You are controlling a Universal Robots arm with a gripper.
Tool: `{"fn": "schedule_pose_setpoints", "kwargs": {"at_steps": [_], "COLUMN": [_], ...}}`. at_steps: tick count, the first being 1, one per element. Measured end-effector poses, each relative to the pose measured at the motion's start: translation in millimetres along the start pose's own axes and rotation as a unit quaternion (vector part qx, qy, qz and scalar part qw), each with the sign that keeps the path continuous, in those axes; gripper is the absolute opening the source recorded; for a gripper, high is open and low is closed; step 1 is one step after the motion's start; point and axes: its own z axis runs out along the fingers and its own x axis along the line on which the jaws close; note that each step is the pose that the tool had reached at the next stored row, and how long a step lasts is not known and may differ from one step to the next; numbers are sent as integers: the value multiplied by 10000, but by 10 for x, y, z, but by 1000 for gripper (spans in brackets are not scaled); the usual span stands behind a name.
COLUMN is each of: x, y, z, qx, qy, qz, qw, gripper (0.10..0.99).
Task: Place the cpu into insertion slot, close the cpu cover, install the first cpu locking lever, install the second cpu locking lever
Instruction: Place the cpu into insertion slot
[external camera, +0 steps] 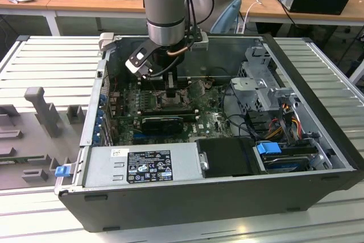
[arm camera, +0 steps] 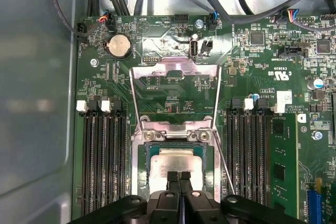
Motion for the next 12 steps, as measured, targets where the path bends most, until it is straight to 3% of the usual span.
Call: {"fn": "schedule_pose_setpoints", "kwargs": {"at_steps": [12], "x": [1], "y": [3], "z": [-34], "qx": [1], "qy": [-1], "qz": [0], "qw": [10000], "gripper": [106]}}
